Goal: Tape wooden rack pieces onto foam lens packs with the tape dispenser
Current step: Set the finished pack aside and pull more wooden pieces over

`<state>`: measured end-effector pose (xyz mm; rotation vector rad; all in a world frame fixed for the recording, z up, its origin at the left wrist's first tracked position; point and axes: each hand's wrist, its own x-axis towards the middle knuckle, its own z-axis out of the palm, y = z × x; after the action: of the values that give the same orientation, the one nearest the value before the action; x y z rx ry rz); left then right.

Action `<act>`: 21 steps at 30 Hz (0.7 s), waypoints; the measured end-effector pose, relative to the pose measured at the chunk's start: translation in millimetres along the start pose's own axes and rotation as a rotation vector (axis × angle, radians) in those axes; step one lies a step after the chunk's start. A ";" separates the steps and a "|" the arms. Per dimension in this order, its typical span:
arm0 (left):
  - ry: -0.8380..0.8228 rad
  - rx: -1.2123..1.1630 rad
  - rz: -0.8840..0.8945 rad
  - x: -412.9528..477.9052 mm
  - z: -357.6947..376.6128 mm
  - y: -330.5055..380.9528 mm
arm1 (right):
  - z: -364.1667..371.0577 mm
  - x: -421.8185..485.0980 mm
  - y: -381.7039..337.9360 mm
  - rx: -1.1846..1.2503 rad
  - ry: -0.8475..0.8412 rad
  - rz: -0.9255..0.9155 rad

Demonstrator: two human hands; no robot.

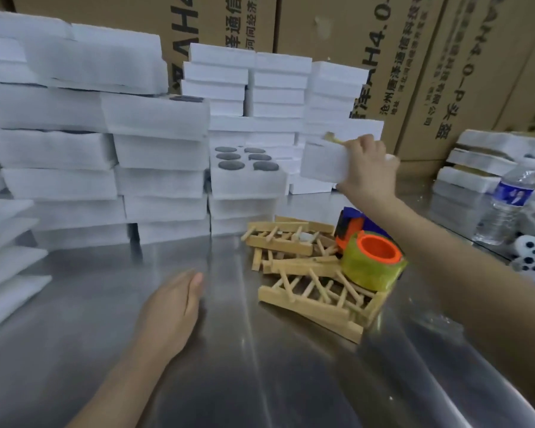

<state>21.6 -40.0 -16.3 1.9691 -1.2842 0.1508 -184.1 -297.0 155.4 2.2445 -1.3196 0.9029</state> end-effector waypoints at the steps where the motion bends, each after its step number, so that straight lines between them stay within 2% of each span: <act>1: 0.017 -0.009 0.005 0.5 0.3 -1.4 | 13.1 10.4 -1.3 -0.084 -0.077 -0.053; 4: 0.035 -0.023 0.008 1.1 0.5 -3.9 | 50.2 34.6 -11.9 -0.255 -0.197 -0.135; 10: 0.017 -0.054 0.013 3.9 0.4 -6.3 | 126.4 20.4 -38.6 -0.337 -0.242 -0.065; 13: -0.001 -0.059 0.011 3.4 0.7 -7.2 | 148.0 12.4 -42.0 -0.230 -0.356 -0.011; 18: -0.041 -0.024 0.032 2.6 1.9 -6.3 | 150.1 36.3 -35.8 -0.016 -0.657 0.002; 21: -0.043 -0.015 0.045 2.0 1.4 -5.1 | 147.6 40.8 -29.2 0.075 -0.637 -0.004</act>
<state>26.3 -41.3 -19.0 1.9408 -1.3546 0.1208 -94.9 -398.3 77.5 2.7149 -1.5415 0.2250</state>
